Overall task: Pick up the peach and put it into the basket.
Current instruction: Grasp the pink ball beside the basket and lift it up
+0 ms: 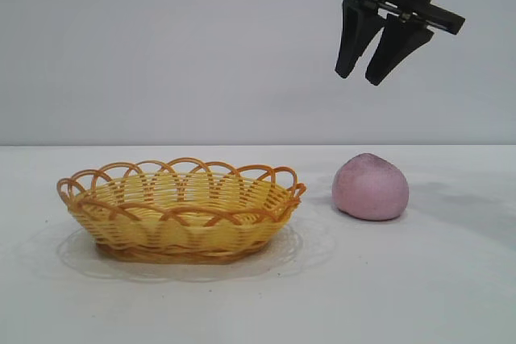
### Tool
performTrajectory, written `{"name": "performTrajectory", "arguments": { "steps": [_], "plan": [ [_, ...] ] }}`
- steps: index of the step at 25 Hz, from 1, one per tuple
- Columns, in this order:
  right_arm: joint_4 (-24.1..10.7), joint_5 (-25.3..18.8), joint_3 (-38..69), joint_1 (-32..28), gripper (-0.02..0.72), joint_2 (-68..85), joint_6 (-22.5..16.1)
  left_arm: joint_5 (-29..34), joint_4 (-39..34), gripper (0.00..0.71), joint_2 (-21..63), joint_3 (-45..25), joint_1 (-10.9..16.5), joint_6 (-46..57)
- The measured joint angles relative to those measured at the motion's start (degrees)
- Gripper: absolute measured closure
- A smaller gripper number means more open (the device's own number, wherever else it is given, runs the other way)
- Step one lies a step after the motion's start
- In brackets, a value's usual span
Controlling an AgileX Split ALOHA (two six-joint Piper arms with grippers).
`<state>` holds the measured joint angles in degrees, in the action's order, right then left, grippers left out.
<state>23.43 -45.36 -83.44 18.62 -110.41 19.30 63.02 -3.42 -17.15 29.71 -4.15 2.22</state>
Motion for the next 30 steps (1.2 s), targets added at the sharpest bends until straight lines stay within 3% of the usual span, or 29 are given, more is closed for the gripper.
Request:
{"name": "performTrajectory", "arguments": {
  "steps": [10,16,23,26,28,29,30],
  "plan": [
    [0.1,-7.2,0.0,0.0,0.449,0.0,0.5,0.9,2.3,0.399,17.5,-1.3,0.0,0.7],
    [-0.7,-14.7,-0.1,0.0,0.449,-1.6,-0.2,1.1,2.0,0.399,18.2,-1.6,0.0,0.6],
    [-1.5,-13.0,-0.1,0.2,0.449,-9.5,-0.6,1.1,1.6,0.399,18.2,-1.6,0.0,0.6],
    [-1.5,-10.8,-0.3,1.1,0.614,-12.4,-0.2,1.1,1.4,0.399,18.2,-1.6,0.0,0.6],
    [-1.5,-9.6,-0.5,1.8,0.648,-11.5,0.1,1.1,1.4,0.399,18.2,-1.6,0.0,0.6],
    [-1.5,-9.3,-0.5,2.7,0.703,-10.2,0.2,1.1,1.4,0.399,18.3,-1.6,0.0,0.6],
    [-1.7,-9.3,-0.5,3.5,0.703,-8.7,0.6,1.1,1.4,0.399,18.3,-1.6,0.0,0.6]
  ]
}}
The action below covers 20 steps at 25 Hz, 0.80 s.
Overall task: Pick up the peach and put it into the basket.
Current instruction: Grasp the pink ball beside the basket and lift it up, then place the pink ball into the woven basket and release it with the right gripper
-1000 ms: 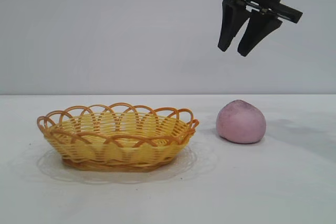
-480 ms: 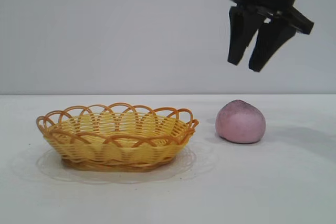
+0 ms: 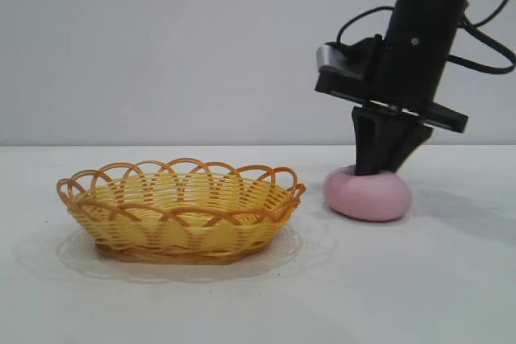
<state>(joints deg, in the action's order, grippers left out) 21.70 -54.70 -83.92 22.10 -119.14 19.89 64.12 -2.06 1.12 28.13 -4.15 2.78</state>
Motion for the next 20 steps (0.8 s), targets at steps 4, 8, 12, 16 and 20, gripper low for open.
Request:
{"name": "performTrajectory", "arguments": {
  "steps": [4,8,12,16,20],
  "plan": [
    [0.7,0.3,0.1,5.7,0.703,8.2,2.1,0.0,0.0,0.399,0.0,0.0,0.8,0.0],
    [2.6,-0.2,0.0,13.0,0.703,11.3,3.8,0.0,0.0,0.399,0.0,0.0,3.1,0.0],
    [2.8,-0.3,0.0,17.3,0.703,7.4,4.0,0.0,0.0,0.399,0.0,0.0,3.3,0.0],
    [2.8,2.6,0.0,18.6,0.703,2.0,4.0,0.0,-0.1,0.399,0.0,0.0,3.3,0.0],
    [2.8,4.7,0.1,18.6,0.648,0.0,4.0,0.0,-0.1,0.399,0.0,0.0,3.3,0.0]
  ]
}}
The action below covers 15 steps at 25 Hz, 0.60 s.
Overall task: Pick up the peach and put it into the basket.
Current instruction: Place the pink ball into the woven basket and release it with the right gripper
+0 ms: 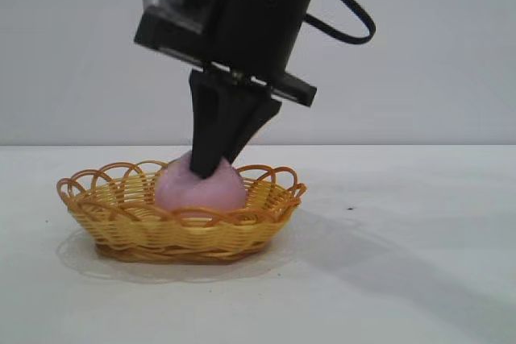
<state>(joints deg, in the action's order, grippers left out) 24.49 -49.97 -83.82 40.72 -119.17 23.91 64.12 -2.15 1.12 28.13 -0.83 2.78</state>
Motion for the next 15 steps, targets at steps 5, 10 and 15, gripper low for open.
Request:
{"name": "performTrajectory", "arguments": {
  "steps": [5,10,15],
  "plan": [
    [0.0,0.2,0.0,0.1,0.383,0.0,-0.7,0.0,0.0,0.399,0.0,0.0,0.0,0.0],
    [-1.7,-0.3,-0.1,-0.4,0.273,4.9,-4.8,0.0,0.0,0.399,0.0,0.0,0.0,0.0],
    [-13.9,-0.1,-0.2,-9.0,0.247,11.5,-17.3,0.1,0.0,0.399,0.0,0.0,0.0,0.0]
  ]
}}
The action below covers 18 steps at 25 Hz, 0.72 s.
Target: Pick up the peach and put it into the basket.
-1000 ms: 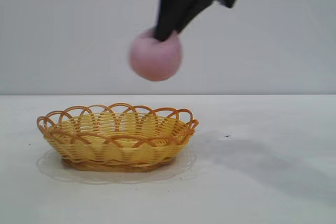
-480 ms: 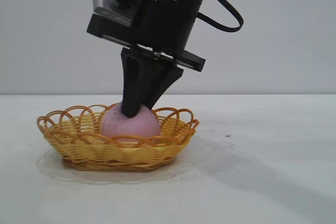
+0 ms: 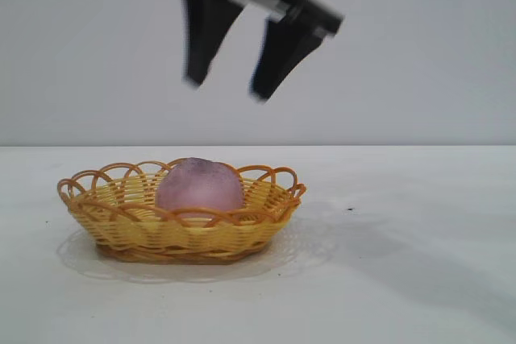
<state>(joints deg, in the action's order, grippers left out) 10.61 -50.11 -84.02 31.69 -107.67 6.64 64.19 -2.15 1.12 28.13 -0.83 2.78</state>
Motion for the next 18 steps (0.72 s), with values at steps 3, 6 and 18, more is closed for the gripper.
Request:
{"name": "performTrajectory", "arguments": {
  "steps": [3,6,18],
  "plan": [
    [-11.4,0.4,0.6,-10.4,0.247,-0.4,-9.7,0.0,0.0,0.399,0.0,0.0,0.0,0.0],
    [-14.2,3.1,3.9,-20.8,0.247,-1.1,-15.5,0.0,0.0,0.399,0.0,0.0,0.0,0.0],
    [-12.7,9.2,14.3,-27.1,0.247,13.7,-14.0,0.0,0.0,0.399,0.0,0.0,0.0,0.0]
  ]
}}
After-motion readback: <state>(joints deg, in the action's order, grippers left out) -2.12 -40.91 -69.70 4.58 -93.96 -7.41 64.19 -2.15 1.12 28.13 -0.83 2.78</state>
